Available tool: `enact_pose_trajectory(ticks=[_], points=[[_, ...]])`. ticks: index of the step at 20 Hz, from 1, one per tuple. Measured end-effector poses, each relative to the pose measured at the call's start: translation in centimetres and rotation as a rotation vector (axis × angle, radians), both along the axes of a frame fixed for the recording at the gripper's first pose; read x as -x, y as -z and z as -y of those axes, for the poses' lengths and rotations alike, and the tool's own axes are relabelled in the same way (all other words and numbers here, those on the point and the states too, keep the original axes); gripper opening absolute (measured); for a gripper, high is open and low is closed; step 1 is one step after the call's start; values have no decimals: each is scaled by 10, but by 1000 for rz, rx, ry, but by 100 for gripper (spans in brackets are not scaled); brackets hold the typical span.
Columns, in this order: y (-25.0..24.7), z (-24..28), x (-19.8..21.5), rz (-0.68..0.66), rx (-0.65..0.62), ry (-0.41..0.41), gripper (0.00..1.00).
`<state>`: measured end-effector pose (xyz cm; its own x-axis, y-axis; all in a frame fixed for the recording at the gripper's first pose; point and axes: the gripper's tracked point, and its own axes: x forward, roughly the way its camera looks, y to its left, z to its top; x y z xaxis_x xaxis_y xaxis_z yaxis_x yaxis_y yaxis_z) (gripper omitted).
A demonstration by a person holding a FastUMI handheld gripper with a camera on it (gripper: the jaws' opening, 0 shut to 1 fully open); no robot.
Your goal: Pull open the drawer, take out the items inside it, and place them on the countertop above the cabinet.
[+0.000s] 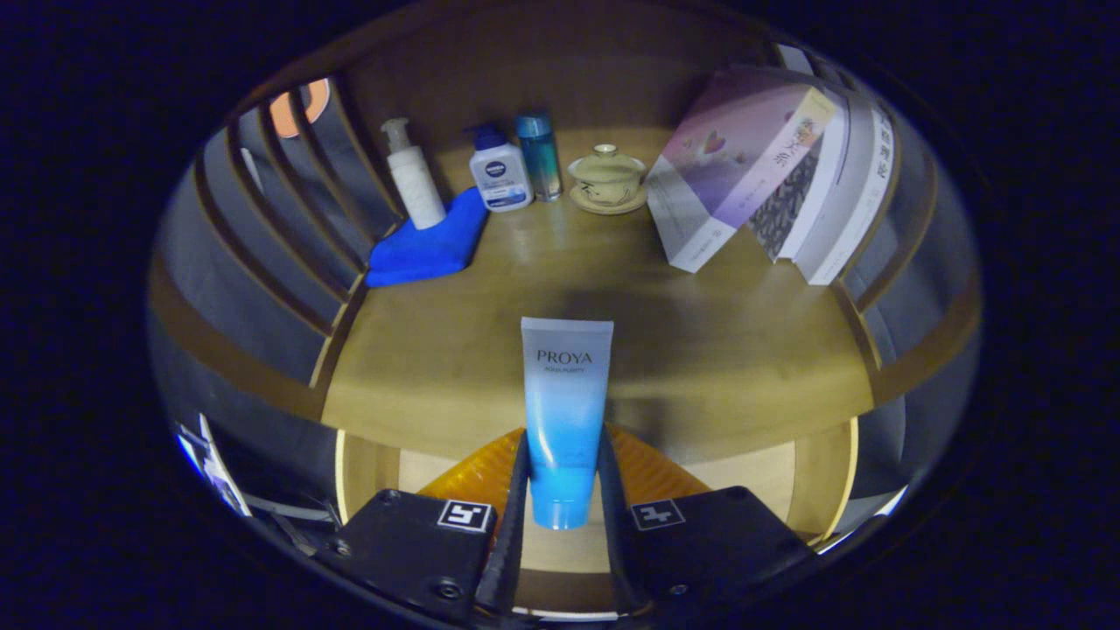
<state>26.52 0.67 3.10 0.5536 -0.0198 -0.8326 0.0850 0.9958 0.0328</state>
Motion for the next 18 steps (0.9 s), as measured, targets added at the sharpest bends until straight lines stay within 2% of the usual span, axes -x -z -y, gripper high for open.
enact_pose_trajectory(ticks=[6,11,18], points=[[6,18,-44,12,35,34,44],[14,25,-55,38,33,60,44],[-10,23,-39,133,55,65,67]])
